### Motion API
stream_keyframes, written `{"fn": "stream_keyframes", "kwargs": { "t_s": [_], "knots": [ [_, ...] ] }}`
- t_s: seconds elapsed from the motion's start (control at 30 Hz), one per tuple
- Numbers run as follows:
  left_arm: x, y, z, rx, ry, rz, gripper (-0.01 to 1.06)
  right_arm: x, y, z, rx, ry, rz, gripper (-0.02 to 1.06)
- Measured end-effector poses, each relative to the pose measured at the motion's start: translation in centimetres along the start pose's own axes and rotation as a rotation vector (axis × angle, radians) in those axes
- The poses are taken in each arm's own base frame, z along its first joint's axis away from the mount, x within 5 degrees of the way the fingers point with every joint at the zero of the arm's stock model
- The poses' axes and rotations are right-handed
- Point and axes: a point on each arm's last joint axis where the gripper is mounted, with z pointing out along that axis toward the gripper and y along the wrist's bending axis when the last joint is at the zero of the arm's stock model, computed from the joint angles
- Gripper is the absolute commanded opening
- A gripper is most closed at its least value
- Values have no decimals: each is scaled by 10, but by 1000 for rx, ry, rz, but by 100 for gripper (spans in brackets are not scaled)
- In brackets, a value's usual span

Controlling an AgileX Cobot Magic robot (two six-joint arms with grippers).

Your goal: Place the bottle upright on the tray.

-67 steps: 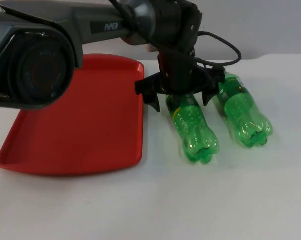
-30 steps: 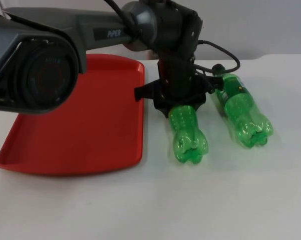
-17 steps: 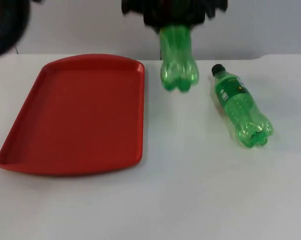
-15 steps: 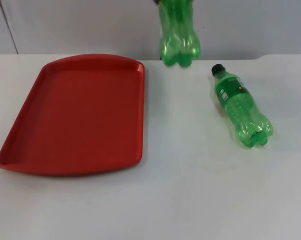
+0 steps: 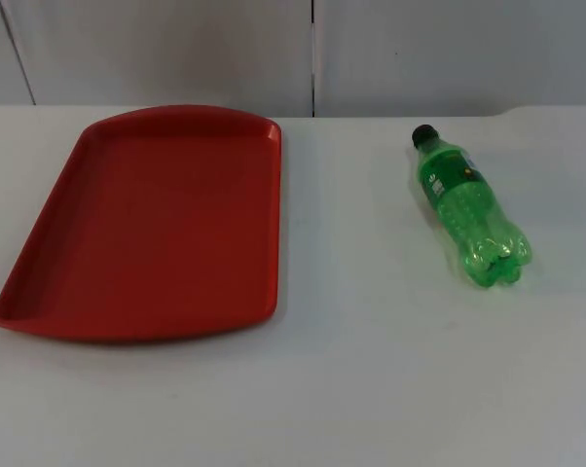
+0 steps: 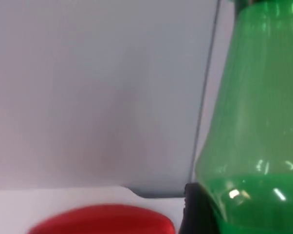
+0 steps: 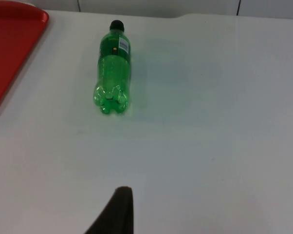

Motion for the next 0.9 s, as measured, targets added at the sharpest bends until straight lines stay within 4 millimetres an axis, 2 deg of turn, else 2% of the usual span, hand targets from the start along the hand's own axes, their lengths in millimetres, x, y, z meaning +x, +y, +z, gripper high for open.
{"fn": "stream_keyframes", "kwargs": {
  "t_s": [0.03, 0.23, 0.47, 0.57, 0.77, 0.9],
  "knots": [
    [-7, 7, -7, -7, -19, 21, 0, 0, 0, 0, 0, 0, 0, 105],
    [-18, 24, -11, 10, -40, 86, 0, 0, 0, 0, 0, 0, 0, 105],
    [-35, 42, -15, 203, -98, 145, 0, 0, 0, 0, 0, 0, 0, 105],
    [-45, 56, -19, 289, -142, 185, 0, 0, 0, 0, 0, 0, 0, 105],
    [-46, 75, -14, 343, -165, 166, 0, 0, 0, 0, 0, 0, 0, 105],
    [-36, 96, -4, 350, -189, 136, 0, 0, 0, 0, 0, 0, 0, 105]
  ]
}}
